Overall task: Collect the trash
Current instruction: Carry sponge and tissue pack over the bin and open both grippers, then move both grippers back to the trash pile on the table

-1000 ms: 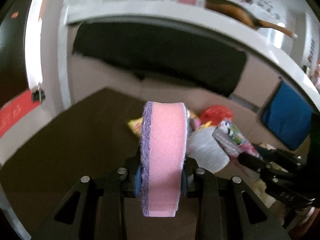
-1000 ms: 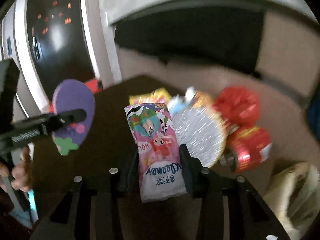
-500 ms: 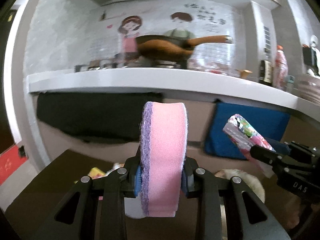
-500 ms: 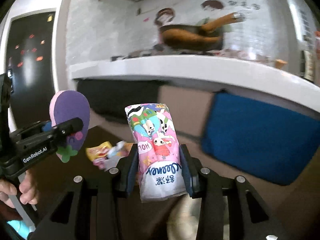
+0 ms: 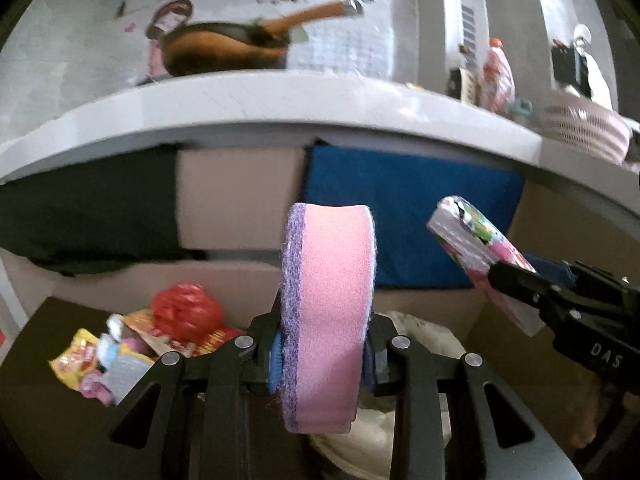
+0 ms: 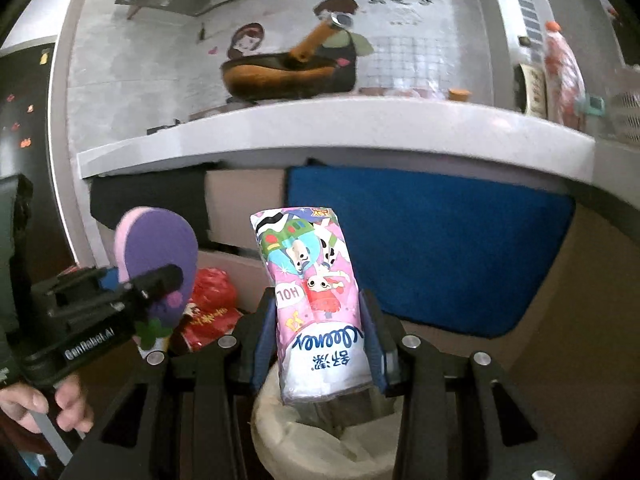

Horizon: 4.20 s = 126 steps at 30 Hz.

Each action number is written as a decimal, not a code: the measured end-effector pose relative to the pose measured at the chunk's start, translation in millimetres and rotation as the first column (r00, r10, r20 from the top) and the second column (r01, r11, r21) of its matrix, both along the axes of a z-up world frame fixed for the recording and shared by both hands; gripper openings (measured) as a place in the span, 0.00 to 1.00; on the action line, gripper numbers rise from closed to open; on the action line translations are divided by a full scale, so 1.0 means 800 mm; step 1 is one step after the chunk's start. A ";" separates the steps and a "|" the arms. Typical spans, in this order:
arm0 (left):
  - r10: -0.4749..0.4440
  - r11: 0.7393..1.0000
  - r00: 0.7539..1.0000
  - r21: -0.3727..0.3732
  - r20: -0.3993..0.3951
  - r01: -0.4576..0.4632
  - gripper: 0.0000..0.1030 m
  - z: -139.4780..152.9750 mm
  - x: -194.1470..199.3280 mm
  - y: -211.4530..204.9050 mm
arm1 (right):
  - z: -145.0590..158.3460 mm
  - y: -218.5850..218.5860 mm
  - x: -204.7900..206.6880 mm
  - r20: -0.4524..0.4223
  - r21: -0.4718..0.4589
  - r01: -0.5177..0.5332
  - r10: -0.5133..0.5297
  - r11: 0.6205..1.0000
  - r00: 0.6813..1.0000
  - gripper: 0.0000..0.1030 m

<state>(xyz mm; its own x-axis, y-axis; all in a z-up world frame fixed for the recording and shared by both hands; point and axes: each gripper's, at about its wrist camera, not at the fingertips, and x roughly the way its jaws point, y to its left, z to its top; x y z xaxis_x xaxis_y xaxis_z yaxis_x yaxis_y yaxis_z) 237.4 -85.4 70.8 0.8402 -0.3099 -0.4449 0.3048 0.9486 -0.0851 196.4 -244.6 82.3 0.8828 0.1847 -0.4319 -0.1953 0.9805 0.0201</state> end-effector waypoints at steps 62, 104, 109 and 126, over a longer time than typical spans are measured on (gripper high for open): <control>0.258 0.951 0.927 -0.098 -0.273 -0.293 0.58 -0.123 0.039 0.302 | -0.162 0.148 0.128 -0.310 0.123 -0.127 0.159 0.984 0.937 0.56; 0.308 0.878 0.801 -0.171 -0.513 -0.447 0.56 -0.208 0.119 0.419 | -0.188 0.231 0.098 -0.358 0.078 -0.325 0.331 0.942 0.873 0.56; 0.357 0.892 0.795 -0.073 -0.490 -0.445 0.51 -0.209 0.138 0.403 | -0.193 0.226 0.096 -0.363 0.080 -0.324 0.330 0.943 0.871 0.56; 0.276 0.950 0.885 -0.031 -0.374 -0.310 0.17 -0.154 0.019 0.412 | -0.183 0.248 0.142 -0.342 0.148 -0.323 0.355 0.935 0.870 0.56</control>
